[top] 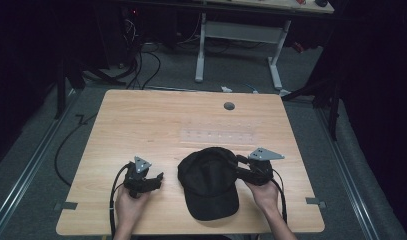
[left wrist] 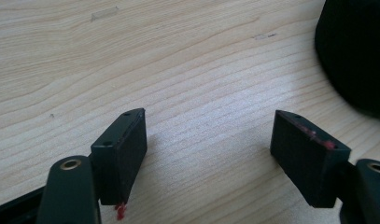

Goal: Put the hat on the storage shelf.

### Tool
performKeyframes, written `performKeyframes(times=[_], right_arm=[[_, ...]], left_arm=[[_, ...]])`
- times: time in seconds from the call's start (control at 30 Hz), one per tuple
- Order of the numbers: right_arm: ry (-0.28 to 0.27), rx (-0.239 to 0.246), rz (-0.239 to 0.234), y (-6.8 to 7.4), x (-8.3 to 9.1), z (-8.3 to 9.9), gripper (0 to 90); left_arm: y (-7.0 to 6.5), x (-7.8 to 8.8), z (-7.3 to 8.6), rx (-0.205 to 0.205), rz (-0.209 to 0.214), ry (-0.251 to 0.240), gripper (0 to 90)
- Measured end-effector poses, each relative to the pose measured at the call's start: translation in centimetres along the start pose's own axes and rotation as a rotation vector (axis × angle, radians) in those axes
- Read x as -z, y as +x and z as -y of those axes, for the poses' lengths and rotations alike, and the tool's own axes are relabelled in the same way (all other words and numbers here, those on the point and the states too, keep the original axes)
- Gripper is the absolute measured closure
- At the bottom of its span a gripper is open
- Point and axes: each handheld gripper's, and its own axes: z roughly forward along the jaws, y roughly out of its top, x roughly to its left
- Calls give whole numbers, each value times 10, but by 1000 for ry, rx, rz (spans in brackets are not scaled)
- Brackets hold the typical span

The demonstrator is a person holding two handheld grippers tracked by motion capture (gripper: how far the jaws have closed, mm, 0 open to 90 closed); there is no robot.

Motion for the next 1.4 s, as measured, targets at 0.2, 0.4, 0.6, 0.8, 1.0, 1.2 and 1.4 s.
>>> performKeyframes(times=[0.2,0.4,0.6,0.8,1.0,1.2,1.4], right_arm=[[14,4,-18,0,-6,-1,619],[59,-11,-42,-2,-18,-3,643],[71,-20,-57,-3,-26,0,727],[55,-37,-104,-10,-26,3,809],[42,-39,-144,-14,-24,4,859],[32,-40,-163,-15,-22,5,864],[8,-34,-182,-15,-16,3,866]], left_arm=[[0,0,0,0,0,0,274],[0,0,0,0,0,1,274],[0,0,0,-1,0,1,272],[0,0,0,-1,1,2,272],[0,0,0,-1,1,2,272],[0,0,0,-3,0,1,272],[0,0,0,-2,1,1,272]])
